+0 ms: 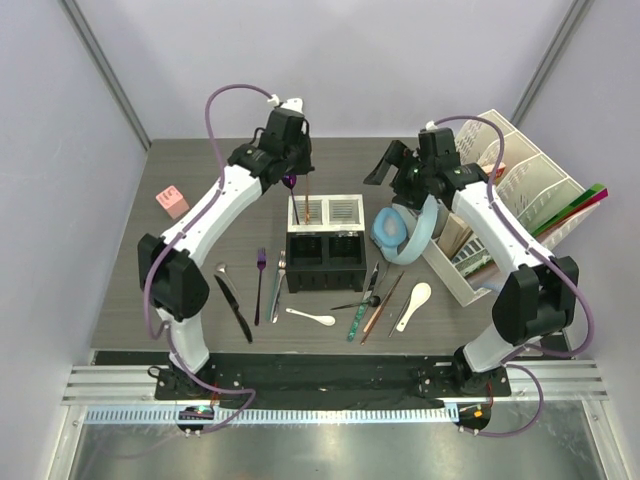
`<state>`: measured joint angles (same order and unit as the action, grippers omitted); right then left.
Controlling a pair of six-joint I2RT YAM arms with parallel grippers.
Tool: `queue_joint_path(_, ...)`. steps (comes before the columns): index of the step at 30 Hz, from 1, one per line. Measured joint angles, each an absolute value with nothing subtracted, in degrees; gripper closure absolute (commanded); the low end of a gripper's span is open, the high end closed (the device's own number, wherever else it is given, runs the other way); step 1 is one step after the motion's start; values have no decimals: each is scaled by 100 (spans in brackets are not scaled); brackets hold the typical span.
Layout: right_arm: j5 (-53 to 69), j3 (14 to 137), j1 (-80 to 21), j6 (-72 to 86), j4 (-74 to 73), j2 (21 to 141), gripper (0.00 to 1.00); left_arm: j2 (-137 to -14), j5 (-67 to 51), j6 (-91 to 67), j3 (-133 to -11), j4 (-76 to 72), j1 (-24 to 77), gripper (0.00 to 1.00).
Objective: Sort the eating utensils into containers
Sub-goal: Pick up the fork at the center of the board, then place the fork in the container.
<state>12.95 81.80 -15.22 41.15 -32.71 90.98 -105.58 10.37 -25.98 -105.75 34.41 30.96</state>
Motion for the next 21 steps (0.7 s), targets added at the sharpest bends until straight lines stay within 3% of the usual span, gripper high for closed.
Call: queue_joint_path(21, 1540, 8176, -1142, 3966, -3645, 8925, 0, -11992, 545, -3000, -12206, 3197, 3688, 100)
